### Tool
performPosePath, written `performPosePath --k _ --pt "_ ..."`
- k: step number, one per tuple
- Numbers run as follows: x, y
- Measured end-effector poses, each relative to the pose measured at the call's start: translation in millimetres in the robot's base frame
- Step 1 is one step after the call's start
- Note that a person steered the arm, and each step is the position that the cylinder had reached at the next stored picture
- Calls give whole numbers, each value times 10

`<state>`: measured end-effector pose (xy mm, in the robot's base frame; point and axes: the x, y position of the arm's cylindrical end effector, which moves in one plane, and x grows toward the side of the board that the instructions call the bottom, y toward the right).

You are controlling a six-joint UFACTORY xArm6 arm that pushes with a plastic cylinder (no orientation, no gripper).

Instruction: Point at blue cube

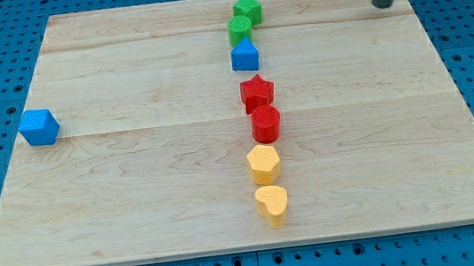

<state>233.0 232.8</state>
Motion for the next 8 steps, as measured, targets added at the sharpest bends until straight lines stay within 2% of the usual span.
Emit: performPosePath --k 2,4,5,6,7,8 --pt "-407 -1024" --pt "-403 -1796" --pt "-403 -2505" --pt "-203 -3473" --pt "602 -3734" --pt "1234 -3455"
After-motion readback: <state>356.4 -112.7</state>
